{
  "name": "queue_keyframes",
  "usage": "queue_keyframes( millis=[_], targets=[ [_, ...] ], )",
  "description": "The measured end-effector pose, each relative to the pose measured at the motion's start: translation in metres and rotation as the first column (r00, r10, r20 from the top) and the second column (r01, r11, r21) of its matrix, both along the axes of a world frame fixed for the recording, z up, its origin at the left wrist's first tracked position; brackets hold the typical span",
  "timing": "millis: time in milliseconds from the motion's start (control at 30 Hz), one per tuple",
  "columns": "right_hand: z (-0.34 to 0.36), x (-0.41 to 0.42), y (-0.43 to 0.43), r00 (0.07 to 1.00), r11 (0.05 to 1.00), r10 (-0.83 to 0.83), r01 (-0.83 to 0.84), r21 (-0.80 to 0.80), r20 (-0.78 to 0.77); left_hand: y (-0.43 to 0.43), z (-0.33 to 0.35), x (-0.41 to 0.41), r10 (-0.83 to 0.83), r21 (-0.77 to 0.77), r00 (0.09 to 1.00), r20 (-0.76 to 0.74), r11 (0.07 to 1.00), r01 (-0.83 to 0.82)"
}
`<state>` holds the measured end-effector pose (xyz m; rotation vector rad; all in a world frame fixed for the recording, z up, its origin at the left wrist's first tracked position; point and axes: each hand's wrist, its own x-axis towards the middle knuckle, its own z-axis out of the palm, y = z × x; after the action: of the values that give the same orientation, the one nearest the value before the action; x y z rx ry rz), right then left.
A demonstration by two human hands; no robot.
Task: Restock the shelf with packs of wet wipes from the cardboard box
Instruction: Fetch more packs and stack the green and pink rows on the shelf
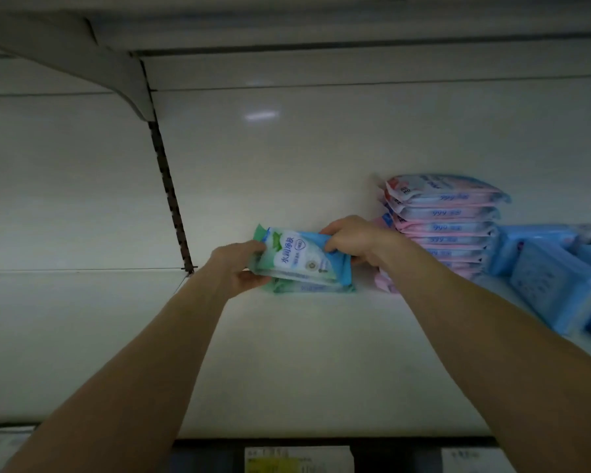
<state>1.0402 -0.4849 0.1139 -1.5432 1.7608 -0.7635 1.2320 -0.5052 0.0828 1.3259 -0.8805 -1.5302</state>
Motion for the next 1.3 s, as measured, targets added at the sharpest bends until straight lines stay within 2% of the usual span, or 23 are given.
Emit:
queue_keyframes(
  millis=[100, 200, 333, 400, 467, 533, 600, 767, 967, 1100, 1300],
  targets=[
    [-0.003, 0.000, -0.015, 0.990, 0.988, -0.078, 0.062, -0.143, -0.115, -0.005, -0.005, -0.004, -0.004, 0.012, 0.997, 0.080, 1.000, 0.003],
    [-0.008, 0.003, -0.018, 0.966, 0.984, -0.077, 0.034, -0.173, -0.248, -0.012, -0.007, -0.007, 0.027, 0.012, 0.992, 0.123, 1.000, -0.029],
    [-0.012, 0.006, -0.013, 0.874, 0.977, -0.125, 0.027, -0.211, -0.470, -0.018, -0.010, -0.013, 0.011, -0.037, 0.979, 0.205, 0.999, -0.004],
    [-0.011, 0.008, -0.007, 0.872, 0.978, -0.089, -0.015, -0.207, -0.481, -0.019, -0.013, -0.016, 0.021, -0.049, 0.970, 0.243, 0.999, -0.009],
    [-0.011, 0.006, -0.002, 0.862, 0.985, 0.018, -0.103, -0.139, -0.507, -0.021, -0.016, -0.018, 0.024, -0.059, 0.952, 0.306, 0.998, -0.006],
    [-0.014, 0.005, 0.003, 0.827, 0.984, 0.115, -0.171, -0.051, -0.550, -0.025, -0.020, -0.018, 0.039, -0.105, 0.899, 0.436, 0.994, 0.008],
    [-0.022, 0.002, 0.003, 0.806, 0.984, 0.139, -0.178, -0.011, -0.575, -0.026, -0.022, -0.017, 0.034, -0.135, 0.851, 0.524, 0.990, 0.044],
    [-0.034, -0.001, 0.003, 0.816, 0.983, 0.153, -0.185, -0.001, -0.557, -0.022, -0.020, -0.021, -0.106, -0.079, 0.889, 0.445, 0.985, 0.156],
    [-0.027, -0.006, 0.009, 0.792, 0.975, 0.197, -0.221, 0.030, -0.579, -0.014, -0.018, -0.023, -0.136, -0.085, 0.882, 0.451, 0.977, 0.194],
    [-0.022, -0.007, 0.009, 0.798, 0.975, 0.153, -0.218, -0.044, -0.583, -0.009, -0.009, -0.027, -0.177, -0.150, 0.830, 0.528, 0.943, 0.297],
    [-0.025, -0.004, 0.009, 0.749, 0.975, 0.105, -0.207, -0.081, -0.654, -0.003, -0.007, -0.037, -0.191, -0.141, 0.698, 0.690, 0.911, 0.388]
  ],
)
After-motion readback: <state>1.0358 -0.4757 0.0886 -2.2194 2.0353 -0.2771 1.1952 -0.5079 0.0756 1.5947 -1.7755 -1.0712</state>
